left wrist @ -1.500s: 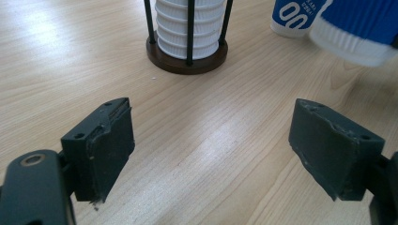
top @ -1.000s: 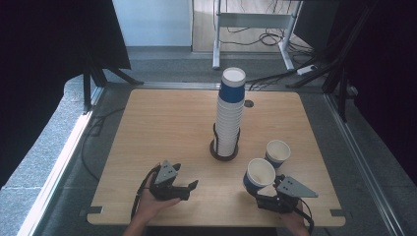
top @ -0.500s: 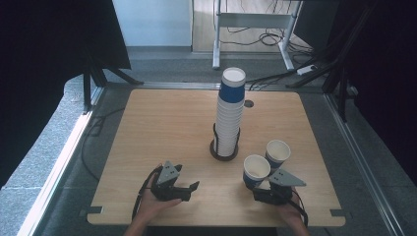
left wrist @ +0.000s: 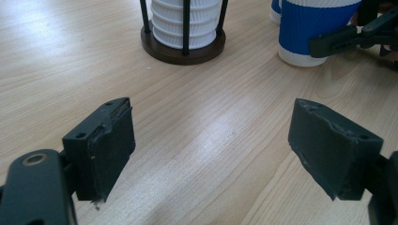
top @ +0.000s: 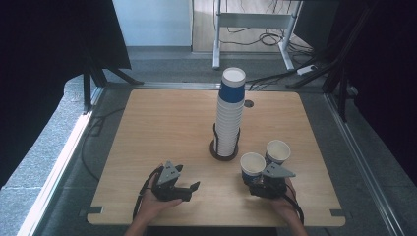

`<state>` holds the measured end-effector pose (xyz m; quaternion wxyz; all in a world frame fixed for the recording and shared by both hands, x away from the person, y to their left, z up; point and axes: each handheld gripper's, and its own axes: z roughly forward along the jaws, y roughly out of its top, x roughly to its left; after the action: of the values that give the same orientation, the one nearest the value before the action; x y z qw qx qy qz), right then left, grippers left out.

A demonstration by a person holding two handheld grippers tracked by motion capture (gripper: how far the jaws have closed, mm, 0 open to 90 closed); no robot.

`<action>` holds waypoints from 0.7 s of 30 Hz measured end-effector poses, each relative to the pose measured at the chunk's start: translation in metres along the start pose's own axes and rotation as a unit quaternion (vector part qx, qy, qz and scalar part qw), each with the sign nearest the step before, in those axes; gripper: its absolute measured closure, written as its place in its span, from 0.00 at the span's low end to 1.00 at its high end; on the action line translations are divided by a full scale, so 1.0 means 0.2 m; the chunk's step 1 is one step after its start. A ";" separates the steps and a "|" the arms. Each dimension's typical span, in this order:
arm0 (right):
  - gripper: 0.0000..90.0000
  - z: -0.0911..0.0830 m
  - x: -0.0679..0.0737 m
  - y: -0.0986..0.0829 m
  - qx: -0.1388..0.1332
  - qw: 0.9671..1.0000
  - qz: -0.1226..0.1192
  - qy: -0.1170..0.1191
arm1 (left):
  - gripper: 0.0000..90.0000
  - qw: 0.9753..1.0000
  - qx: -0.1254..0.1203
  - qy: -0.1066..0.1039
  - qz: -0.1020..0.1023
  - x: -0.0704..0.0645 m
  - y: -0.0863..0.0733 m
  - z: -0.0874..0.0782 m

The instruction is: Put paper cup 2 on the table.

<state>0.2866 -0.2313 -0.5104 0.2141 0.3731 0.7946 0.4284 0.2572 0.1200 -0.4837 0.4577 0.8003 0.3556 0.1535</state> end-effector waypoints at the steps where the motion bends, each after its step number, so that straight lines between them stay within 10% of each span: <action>1: 0.29 0.00 0.00 0.00 0.003 1.000 0.001 -0.001 | 0.17 1.000 0.002 0.000 0.001 0.00 0.00 0.00; 21: 0.18 0.00 0.02 -0.01 0.019 1.000 -0.009 -0.001 | 0.17 1.000 0.000 -0.002 0.006 -0.02 0.02 0.00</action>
<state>0.2839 -0.2295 -0.5130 0.2117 0.3707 0.8054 0.4113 0.2568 0.1164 -0.4809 0.4574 0.8029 0.3498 0.1543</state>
